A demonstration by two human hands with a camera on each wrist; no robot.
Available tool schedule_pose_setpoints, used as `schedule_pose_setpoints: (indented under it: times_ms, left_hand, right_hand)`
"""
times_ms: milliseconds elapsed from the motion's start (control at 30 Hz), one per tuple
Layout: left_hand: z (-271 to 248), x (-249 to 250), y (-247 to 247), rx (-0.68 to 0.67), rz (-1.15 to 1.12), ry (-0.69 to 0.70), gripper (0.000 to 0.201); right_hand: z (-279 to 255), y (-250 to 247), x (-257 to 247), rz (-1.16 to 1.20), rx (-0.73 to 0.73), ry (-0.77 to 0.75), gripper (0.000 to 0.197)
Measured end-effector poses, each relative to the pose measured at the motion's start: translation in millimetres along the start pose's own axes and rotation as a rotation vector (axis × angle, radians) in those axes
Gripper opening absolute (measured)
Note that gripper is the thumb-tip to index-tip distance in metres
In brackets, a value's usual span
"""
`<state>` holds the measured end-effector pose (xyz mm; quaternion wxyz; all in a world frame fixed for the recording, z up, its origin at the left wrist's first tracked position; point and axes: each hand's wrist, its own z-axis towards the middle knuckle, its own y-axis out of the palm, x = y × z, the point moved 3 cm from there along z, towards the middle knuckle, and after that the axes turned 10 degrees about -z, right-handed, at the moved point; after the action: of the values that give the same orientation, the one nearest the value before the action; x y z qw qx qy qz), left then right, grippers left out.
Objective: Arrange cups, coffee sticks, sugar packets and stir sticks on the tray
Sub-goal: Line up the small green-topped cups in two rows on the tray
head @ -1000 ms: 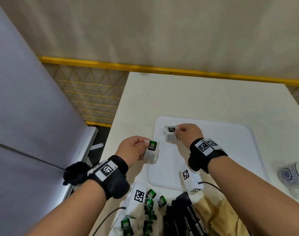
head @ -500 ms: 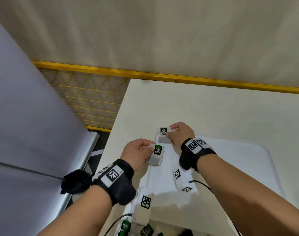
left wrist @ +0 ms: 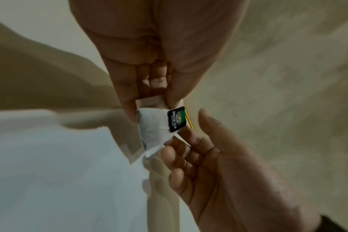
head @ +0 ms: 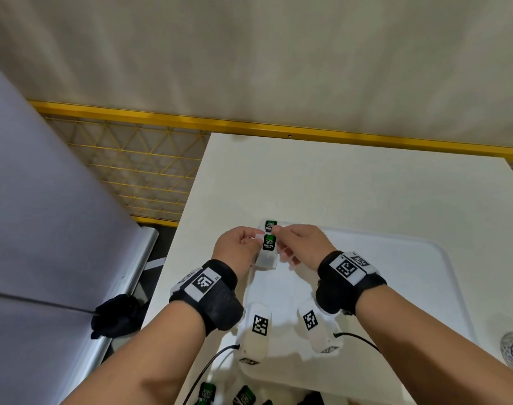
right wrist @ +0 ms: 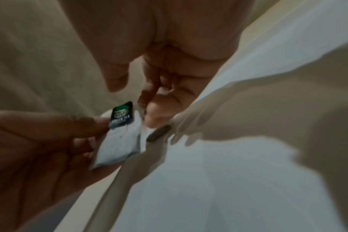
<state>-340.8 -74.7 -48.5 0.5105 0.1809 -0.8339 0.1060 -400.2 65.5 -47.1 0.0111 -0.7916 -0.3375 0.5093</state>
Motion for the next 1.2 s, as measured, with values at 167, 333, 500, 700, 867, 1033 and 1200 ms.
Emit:
schedule_pose_setpoints:
  times_ms: [167,333,500,700,867,1033,1200]
  left_hand:
    - [3.5,-0.7,5.7,0.017,0.040,0.010,0.016]
    - [7.3,-1.9,-1.9,0.052,0.040,0.019,0.019]
    - [8.9,-5.4,-3.6,0.038,0.105,0.049,0.022]
    - [1.3,-6.0,5.3,-0.047,0.297,0.137,0.027]
    - [1.8,-4.4,8.4,-0.066,0.399,0.146,0.026]
    - [-0.8,-3.1,14.0,-0.114,0.487,0.139,0.028]
    - [-23.4,1.0,-1.9,-0.114,0.358,0.183,0.026]
  right_hand:
    - [4.9,1.7,5.8,-0.015,-0.001,0.030,0.006]
    - [20.9,2.8,8.7,-0.044,0.104,0.068,0.007]
    - [36.4,4.0,5.8,-0.161,0.181,0.004,0.012]
    - [34.4,-3.7,11.6,-0.086,0.268,0.001,0.021]
    - [35.3,-6.2,16.6,-0.143,0.266,-0.002,0.025]
    - [35.9,-3.2,15.9,-0.206,0.273,-0.018,0.021]
    - [2.1,-3.9,6.0,-0.254,0.208,-0.098,0.016]
